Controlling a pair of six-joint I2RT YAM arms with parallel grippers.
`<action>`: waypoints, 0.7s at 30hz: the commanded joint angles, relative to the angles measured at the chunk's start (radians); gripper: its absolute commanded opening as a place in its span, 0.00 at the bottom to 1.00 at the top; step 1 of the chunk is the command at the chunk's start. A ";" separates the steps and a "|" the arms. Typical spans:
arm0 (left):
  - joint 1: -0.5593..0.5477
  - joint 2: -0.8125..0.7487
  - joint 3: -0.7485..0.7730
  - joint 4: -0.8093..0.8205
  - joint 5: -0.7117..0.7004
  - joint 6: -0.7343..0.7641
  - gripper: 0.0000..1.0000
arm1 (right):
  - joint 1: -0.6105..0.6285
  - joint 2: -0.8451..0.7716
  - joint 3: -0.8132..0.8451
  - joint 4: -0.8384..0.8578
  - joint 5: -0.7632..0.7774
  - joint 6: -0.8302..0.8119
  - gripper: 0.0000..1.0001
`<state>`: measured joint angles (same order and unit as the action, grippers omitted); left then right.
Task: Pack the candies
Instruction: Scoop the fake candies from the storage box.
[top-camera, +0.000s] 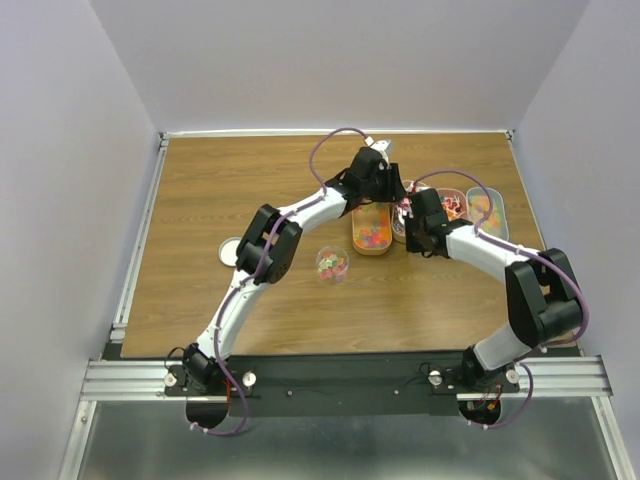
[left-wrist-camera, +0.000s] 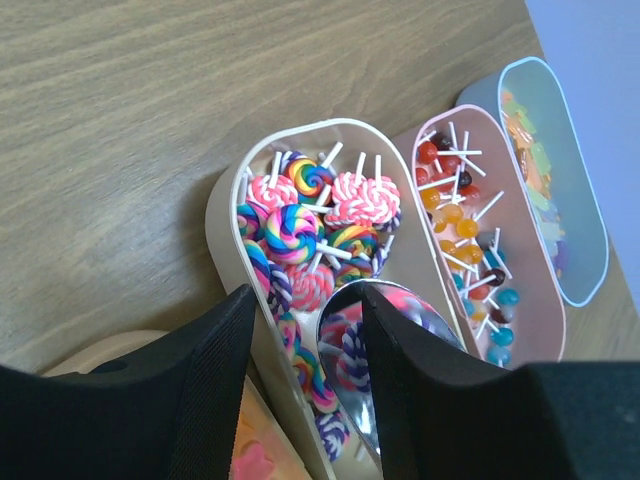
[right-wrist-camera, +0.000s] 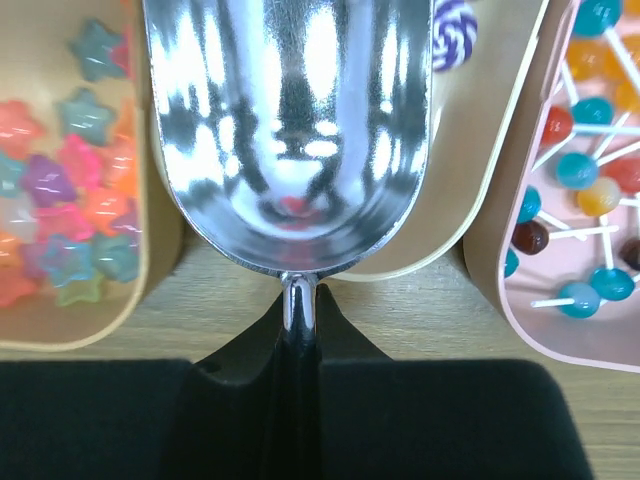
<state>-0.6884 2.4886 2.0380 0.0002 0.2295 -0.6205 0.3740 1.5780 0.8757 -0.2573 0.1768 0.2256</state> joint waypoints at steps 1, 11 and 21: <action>0.000 -0.109 0.017 -0.011 0.033 -0.031 0.57 | 0.003 -0.065 -0.018 0.084 -0.023 -0.040 0.01; 0.050 -0.240 -0.004 -0.009 0.021 -0.054 0.63 | 0.003 -0.161 -0.076 0.082 -0.028 -0.051 0.01; 0.112 -0.427 -0.162 -0.009 0.001 -0.021 0.68 | 0.005 -0.282 -0.110 0.040 -0.098 -0.094 0.01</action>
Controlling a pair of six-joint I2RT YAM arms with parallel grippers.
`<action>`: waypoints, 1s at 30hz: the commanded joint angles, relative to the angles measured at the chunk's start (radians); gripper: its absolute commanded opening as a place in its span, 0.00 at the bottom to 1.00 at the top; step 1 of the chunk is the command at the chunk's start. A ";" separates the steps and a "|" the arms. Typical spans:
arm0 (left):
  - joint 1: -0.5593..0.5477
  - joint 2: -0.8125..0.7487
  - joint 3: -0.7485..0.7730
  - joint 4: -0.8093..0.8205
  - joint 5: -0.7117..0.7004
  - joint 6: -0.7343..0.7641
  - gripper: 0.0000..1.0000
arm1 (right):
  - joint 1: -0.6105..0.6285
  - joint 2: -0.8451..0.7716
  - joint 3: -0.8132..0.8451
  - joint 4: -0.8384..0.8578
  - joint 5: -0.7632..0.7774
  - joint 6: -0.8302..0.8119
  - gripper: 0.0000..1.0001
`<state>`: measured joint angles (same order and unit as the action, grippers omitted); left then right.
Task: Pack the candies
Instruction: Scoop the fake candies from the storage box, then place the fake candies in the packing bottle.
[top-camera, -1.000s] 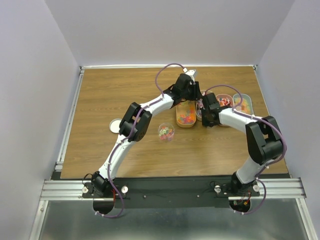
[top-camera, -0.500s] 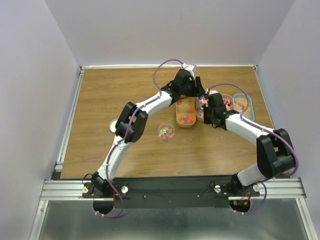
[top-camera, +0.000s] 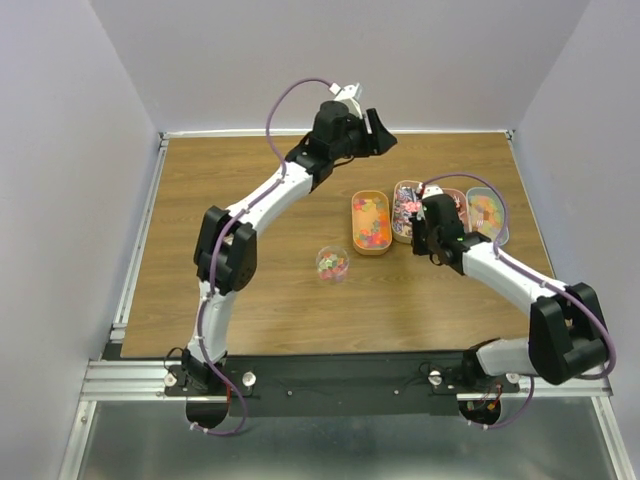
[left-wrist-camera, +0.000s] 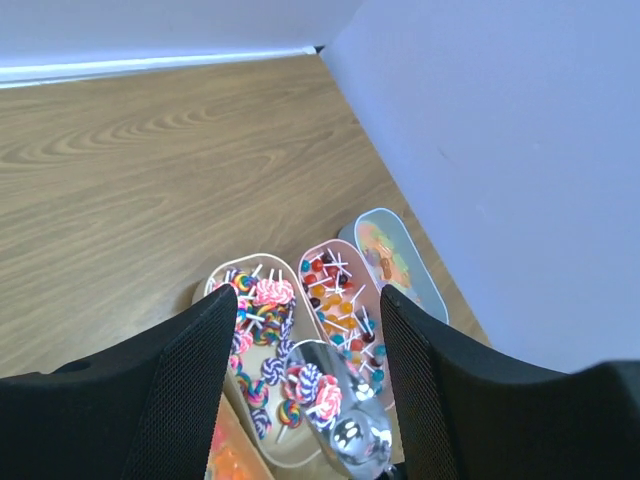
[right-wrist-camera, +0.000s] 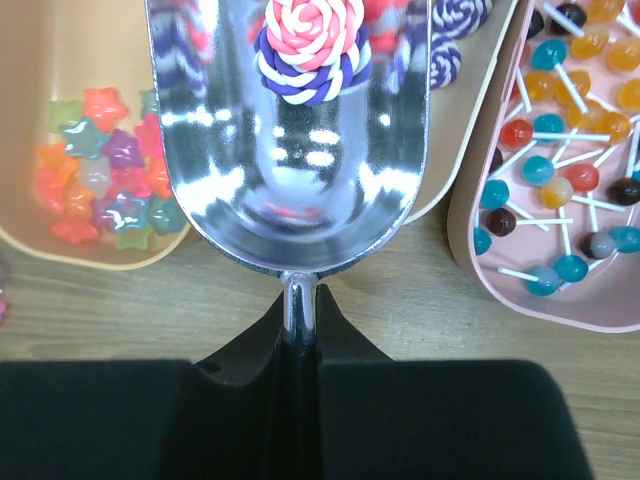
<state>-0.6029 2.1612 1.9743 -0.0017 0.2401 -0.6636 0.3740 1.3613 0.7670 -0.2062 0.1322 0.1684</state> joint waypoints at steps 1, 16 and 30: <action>0.032 -0.138 -0.121 -0.007 -0.019 0.030 0.68 | 0.005 -0.073 0.006 -0.024 -0.066 -0.043 0.01; 0.160 -0.547 -0.647 -0.008 -0.284 0.257 0.75 | 0.155 -0.100 0.181 -0.343 -0.209 -0.086 0.01; 0.201 -0.863 -1.022 0.016 -0.634 0.366 0.80 | 0.382 0.064 0.310 -0.561 -0.296 -0.001 0.01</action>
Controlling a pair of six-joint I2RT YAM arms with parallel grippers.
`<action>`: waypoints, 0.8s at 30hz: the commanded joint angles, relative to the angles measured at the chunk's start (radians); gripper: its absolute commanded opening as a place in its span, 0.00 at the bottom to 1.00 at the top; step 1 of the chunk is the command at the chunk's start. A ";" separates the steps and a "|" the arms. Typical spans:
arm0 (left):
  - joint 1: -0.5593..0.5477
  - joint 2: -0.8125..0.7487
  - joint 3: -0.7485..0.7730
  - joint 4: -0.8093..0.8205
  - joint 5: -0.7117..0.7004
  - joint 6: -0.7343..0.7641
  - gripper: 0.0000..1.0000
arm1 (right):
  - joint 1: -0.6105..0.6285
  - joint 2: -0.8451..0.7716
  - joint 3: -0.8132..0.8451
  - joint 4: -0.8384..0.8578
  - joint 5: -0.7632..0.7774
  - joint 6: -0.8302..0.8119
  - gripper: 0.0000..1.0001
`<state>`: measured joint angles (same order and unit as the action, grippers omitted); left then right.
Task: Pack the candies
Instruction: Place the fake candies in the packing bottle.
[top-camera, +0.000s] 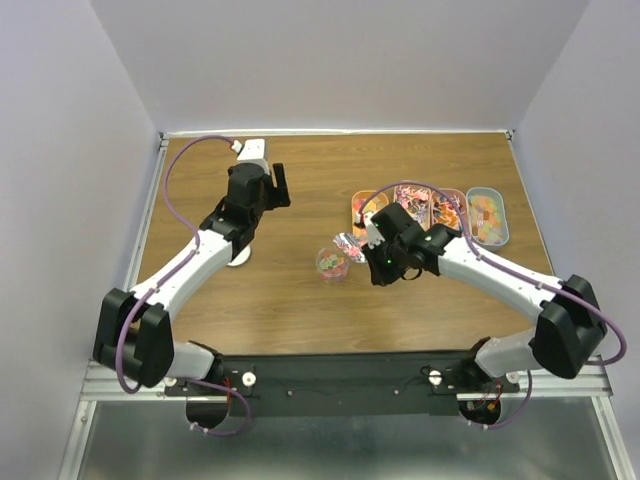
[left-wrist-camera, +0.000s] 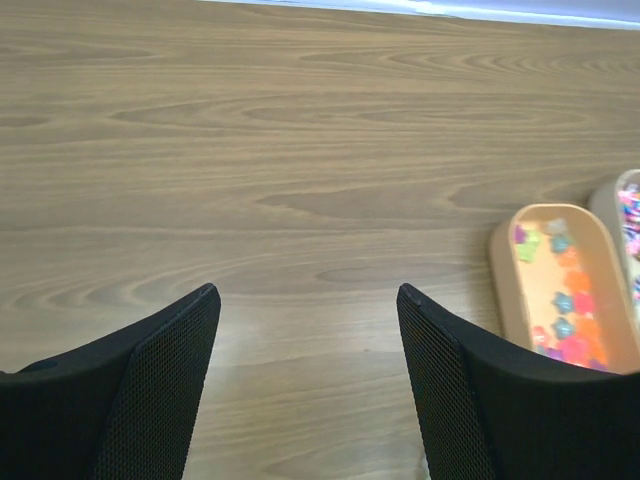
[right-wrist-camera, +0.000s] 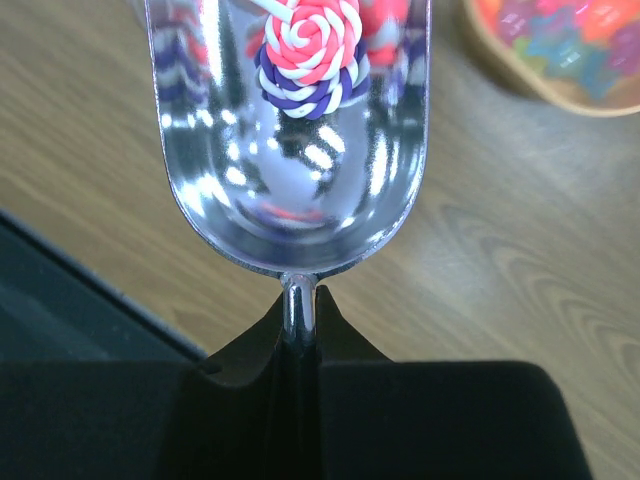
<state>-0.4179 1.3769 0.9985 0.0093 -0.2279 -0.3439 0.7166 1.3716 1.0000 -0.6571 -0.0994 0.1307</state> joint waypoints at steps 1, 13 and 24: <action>0.016 -0.093 -0.052 -0.002 -0.186 0.055 0.80 | 0.049 0.084 0.092 -0.125 -0.080 0.035 0.01; 0.019 -0.113 -0.103 0.023 -0.228 0.057 0.80 | 0.069 0.244 0.288 -0.371 -0.178 0.017 0.01; 0.019 -0.091 -0.090 0.032 -0.220 0.065 0.80 | 0.070 0.333 0.383 -0.524 -0.198 0.046 0.01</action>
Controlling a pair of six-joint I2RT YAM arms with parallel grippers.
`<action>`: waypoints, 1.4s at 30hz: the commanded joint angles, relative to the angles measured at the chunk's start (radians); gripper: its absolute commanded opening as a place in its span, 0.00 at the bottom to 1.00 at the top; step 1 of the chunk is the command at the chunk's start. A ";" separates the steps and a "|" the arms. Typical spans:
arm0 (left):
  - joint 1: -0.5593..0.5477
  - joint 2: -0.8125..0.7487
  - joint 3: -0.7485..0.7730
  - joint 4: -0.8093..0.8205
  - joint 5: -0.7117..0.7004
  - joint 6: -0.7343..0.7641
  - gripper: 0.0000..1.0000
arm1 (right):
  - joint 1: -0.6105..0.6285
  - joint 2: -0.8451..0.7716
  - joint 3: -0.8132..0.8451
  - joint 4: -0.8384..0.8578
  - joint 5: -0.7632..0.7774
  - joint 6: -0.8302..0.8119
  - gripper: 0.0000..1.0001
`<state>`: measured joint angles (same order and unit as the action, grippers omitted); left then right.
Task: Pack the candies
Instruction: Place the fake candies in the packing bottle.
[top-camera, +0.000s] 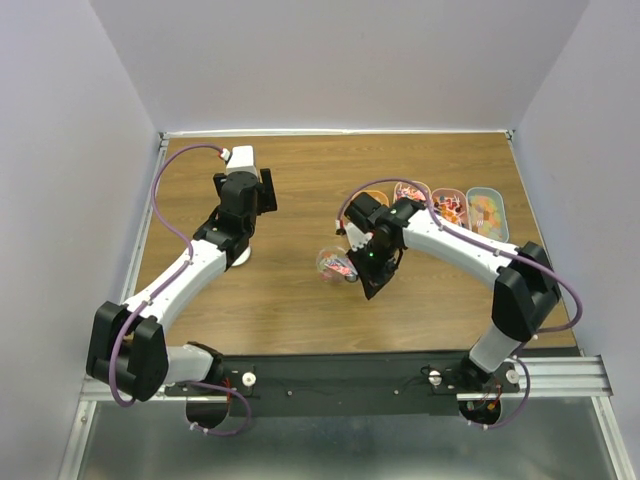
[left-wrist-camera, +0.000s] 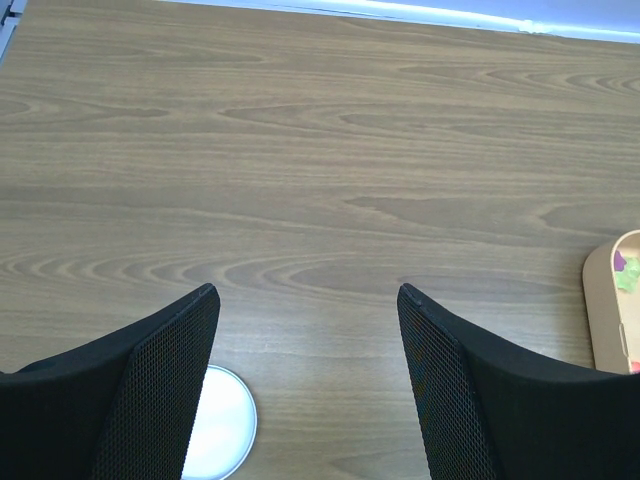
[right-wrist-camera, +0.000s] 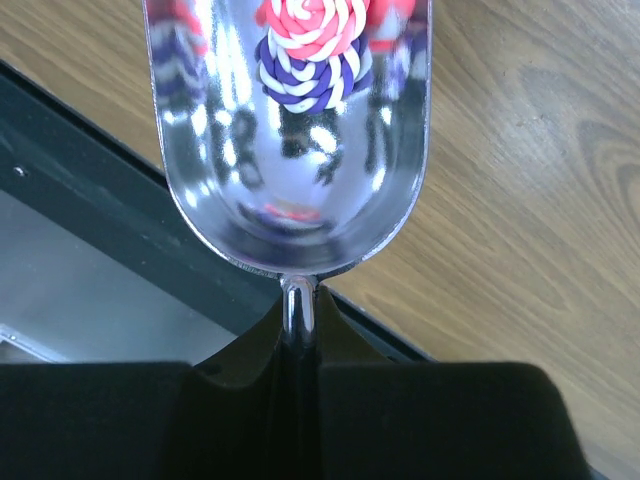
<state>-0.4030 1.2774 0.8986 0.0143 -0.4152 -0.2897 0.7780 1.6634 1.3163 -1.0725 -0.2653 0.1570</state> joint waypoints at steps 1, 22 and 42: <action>0.004 0.010 0.011 0.027 -0.031 0.012 0.80 | 0.009 0.047 0.080 -0.115 -0.029 0.024 0.01; 0.004 -0.012 0.006 0.032 -0.040 0.024 0.80 | 0.009 0.164 0.247 -0.317 -0.097 0.105 0.01; 0.004 -0.013 0.003 0.039 -0.025 0.023 0.80 | 0.010 0.113 0.327 -0.316 -0.045 0.055 0.01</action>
<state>-0.4030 1.2793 0.8993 0.0219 -0.4194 -0.2726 0.7795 1.8263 1.6108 -1.3350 -0.3656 0.2523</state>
